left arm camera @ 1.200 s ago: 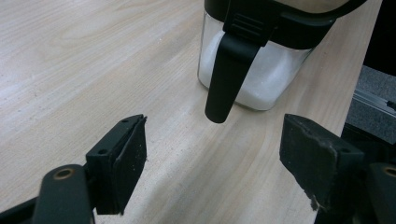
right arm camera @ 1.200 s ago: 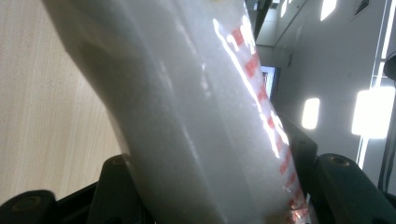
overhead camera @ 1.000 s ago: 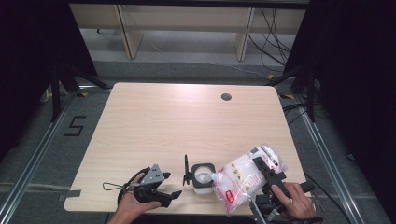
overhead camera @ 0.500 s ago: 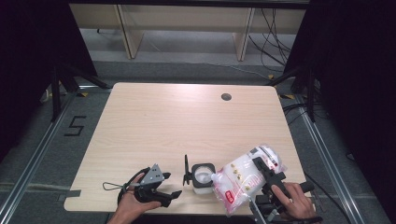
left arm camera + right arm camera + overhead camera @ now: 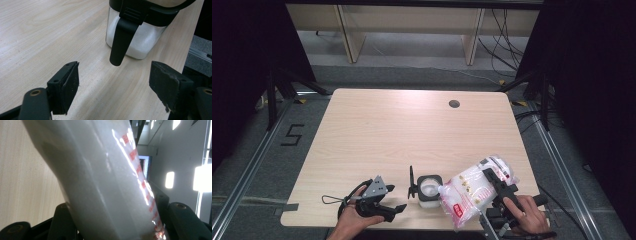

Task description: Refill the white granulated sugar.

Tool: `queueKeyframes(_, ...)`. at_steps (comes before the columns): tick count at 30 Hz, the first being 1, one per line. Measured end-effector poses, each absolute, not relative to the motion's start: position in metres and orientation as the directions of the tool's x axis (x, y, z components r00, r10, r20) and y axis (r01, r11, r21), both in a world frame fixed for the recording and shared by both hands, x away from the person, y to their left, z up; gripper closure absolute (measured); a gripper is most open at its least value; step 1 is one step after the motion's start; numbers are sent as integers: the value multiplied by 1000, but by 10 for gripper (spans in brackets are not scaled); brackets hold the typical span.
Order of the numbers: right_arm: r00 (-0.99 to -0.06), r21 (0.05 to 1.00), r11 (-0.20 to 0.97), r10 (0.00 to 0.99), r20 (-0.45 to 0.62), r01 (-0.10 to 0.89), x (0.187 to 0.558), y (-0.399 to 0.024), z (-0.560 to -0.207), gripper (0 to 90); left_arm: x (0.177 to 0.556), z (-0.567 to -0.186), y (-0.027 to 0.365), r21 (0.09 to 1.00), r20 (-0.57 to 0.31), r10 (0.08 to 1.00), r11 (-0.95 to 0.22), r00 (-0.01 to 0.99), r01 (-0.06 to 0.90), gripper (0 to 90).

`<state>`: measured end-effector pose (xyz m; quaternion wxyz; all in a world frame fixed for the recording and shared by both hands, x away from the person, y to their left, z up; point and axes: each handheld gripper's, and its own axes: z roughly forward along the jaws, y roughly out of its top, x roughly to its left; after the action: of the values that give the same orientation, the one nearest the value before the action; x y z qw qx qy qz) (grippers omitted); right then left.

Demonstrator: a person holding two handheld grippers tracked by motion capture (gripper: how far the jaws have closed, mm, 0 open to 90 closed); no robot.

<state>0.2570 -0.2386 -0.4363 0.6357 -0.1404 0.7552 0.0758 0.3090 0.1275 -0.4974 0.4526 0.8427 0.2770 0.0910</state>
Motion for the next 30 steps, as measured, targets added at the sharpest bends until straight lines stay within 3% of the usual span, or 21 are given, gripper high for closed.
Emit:
queueKeyframes(3,-177,-11,954,-66,-982,-298,257,-241,-438,487,309,-497,127,813,-99,550,-436,830,386,236)
queueKeyframes(6,-176,-27,949,-87,-980,-315,259,-242,-435,488,309,-497,127,813,-99,550,-435,829,386,236)
queueKeyframes(8,-213,34,951,-34,-976,-308,261,-243,-439,488,309,-497,127,813,-100,549,-435,830,386,236)
queueKeyframes(10,-202,1,944,-69,-977,-331,263,-244,-437,488,309,-497,127,813,-99,549,-436,830,385,236)
queueKeyframes(16,-237,58,943,-22,-971,-327,266,-247,-439,491,309,-497,127,813,-99,549,-436,830,385,236)
queueKeyframes(18,-282,143,945,58,-958,-294,265,-249,-445,492,309,-497,127,813,-97,549,-437,830,384,236)
queueKeyframes(19,-256,85,943,0,-967,-321,267,-249,-440,492,309,-497,127,813,-98,549,-437,830,384,236)
queueKeyframes(21,-287,128,941,35,-957,-313,268,-250,-443,495,309,-497,127,813,-98,549,-436,830,385,236)
queueKeyframes(23,-272,106,938,13,-962,-329,269,-251,-441,497,309,-497,127,813,-98,549,-436,830,385,236)
queueKeyframes(24,-314,179,940,83,-946,-291,268,-252,-447,499,309,-497,127,813,-98,549,-436,830,385,236)
queueKeyframes(28,-315,145,931,33,-948,-336,271,-251,-444,508,309,-497,127,813,-98,549,-436,830,385,236)
queueKeyframes(30,-372,248,923,129,-919,-293,271,-253,-449,514,309,-497,127,813,-98,549,-436,830,385,236)
